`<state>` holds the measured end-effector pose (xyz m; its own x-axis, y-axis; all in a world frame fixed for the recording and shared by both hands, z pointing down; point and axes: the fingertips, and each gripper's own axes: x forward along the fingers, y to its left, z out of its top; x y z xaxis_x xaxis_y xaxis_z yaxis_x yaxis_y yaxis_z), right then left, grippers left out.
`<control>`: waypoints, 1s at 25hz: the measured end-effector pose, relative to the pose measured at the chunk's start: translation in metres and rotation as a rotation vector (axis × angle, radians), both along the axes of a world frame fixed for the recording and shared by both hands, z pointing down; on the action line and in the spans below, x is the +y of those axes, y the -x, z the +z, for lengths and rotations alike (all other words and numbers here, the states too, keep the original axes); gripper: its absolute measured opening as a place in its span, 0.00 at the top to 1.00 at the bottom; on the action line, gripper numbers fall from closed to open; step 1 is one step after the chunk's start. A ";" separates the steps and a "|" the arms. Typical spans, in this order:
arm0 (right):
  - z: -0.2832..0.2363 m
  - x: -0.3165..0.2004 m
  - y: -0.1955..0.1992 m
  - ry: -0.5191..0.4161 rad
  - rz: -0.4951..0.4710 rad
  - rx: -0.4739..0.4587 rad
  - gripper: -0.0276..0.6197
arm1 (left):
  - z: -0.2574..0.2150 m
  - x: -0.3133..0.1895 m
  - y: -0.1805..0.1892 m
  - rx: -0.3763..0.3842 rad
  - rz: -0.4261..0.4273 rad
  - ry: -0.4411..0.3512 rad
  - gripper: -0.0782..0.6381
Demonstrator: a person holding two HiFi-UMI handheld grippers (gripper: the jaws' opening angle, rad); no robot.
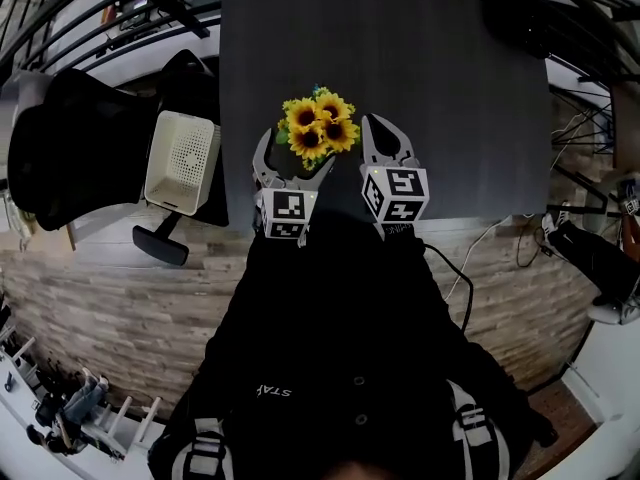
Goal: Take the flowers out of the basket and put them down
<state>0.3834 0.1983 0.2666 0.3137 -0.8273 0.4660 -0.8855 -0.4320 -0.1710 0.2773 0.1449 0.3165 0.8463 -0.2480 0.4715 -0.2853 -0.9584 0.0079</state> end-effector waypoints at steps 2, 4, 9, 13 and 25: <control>-0.017 -0.003 0.002 -0.027 0.001 0.020 0.94 | -0.027 -0.007 -0.006 0.060 -0.001 -0.024 0.12; -0.035 -0.006 0.006 -0.052 -0.002 0.046 0.94 | -0.051 -0.013 -0.010 0.111 -0.004 -0.046 0.18; -0.064 -0.009 0.009 -0.084 -0.005 0.110 0.94 | -0.086 -0.020 -0.015 0.178 -0.002 -0.075 0.22; -0.081 -0.009 0.013 -0.104 -0.004 0.136 0.94 | -0.110 -0.022 -0.014 0.237 -0.013 -0.086 0.43; -0.130 -0.016 0.027 -0.189 -0.029 0.200 0.94 | -0.170 -0.027 -0.011 0.359 -0.053 -0.136 0.84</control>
